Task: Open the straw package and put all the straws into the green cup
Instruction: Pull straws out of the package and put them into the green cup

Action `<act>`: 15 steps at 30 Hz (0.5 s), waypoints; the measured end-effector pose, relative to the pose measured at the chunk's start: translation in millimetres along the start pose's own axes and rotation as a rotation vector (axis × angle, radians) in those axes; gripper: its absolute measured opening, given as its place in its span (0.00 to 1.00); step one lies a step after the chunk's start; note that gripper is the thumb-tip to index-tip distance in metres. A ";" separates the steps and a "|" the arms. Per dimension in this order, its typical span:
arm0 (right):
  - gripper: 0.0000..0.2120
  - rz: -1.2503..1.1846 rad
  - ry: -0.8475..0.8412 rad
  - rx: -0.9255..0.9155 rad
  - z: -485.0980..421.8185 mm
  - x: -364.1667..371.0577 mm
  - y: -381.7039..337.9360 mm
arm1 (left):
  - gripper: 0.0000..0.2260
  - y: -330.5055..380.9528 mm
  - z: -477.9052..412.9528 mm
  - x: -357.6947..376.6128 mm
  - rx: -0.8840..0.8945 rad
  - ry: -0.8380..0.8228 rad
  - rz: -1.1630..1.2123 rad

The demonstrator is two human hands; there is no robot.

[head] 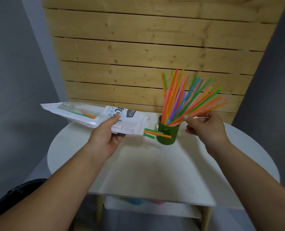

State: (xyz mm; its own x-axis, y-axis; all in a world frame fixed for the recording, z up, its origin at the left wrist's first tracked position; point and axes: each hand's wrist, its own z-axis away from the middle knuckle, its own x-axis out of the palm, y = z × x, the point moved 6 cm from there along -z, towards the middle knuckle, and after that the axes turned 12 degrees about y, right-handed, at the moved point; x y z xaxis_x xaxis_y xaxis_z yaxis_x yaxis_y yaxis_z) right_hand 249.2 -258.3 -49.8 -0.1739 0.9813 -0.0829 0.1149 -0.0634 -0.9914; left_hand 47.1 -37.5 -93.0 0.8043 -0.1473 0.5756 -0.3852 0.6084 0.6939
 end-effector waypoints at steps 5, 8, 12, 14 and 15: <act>0.24 0.238 -0.121 0.303 26.1 -3.2 17.3 | 0.11 0.3 2.4 2.4 0.015 -0.011 0.013; 0.23 0.091 -0.321 0.439 48.7 16.4 27.3 | 0.12 0.6 3.5 4.3 0.031 -0.022 0.013; 0.15 -0.233 -0.455 0.416 67.8 41.7 22.0 | 0.13 -0.7 6.1 6.8 0.050 -0.042 0.013; 0.10 -0.283 -0.451 0.371 72.5 48.2 20.1 | 0.14 -1.9 7.8 8.6 0.058 -0.052 0.015; 0.09 -0.289 -0.433 0.352 74.1 50.5 19.6 | 0.14 -2.5 8.4 9.4 0.063 -0.055 0.016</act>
State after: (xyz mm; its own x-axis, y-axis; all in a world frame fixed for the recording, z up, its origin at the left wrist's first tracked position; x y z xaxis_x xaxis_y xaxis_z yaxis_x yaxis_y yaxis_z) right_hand 170.1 -223.5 -81.0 -0.5387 0.8098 0.2324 -0.3116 0.0647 -0.9480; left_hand 51.8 -47.0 -85.7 0.7723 -0.1813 0.6088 -0.4272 0.5610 0.7090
